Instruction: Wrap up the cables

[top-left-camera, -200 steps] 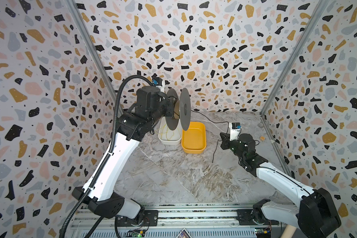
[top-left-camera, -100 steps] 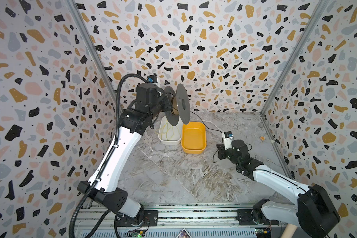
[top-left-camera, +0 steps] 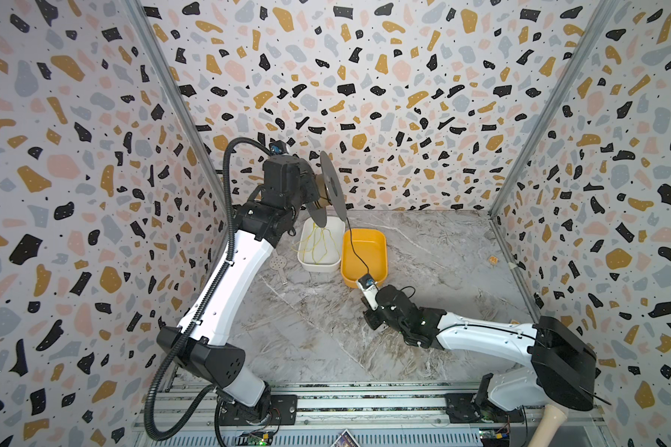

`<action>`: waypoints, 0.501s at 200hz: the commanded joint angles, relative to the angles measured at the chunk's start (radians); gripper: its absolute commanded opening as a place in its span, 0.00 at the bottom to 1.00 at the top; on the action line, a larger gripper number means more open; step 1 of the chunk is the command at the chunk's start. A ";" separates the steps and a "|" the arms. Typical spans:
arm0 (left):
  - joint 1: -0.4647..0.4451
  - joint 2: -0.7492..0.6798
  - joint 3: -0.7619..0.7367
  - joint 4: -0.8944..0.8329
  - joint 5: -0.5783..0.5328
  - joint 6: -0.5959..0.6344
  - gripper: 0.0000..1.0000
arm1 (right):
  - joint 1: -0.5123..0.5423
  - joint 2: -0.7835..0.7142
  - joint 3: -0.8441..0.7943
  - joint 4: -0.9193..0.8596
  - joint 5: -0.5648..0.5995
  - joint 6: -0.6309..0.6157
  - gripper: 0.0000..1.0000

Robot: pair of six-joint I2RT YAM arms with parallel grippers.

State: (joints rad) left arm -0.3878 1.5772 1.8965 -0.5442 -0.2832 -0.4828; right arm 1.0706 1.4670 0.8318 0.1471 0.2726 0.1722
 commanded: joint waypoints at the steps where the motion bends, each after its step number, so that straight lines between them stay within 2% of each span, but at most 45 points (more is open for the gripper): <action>1: 0.004 -0.001 -0.014 0.181 -0.066 -0.020 0.00 | 0.069 0.031 0.088 -0.053 0.087 -0.034 0.00; 43: 0.004 0.012 -0.074 0.234 -0.131 -0.007 0.00 | 0.183 0.060 0.214 -0.111 0.165 -0.098 0.00; 74: -0.002 0.015 -0.136 0.286 -0.180 0.004 0.00 | 0.233 0.018 0.273 -0.139 0.194 -0.144 0.00; 100: -0.032 0.023 -0.167 0.302 -0.267 0.063 0.00 | 0.258 -0.036 0.327 -0.184 0.226 -0.177 0.00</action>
State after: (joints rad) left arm -0.3977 1.6123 1.7287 -0.4377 -0.4301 -0.4652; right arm 1.3060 1.5173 1.0927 0.0292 0.4469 0.0467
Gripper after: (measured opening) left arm 0.049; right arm 0.054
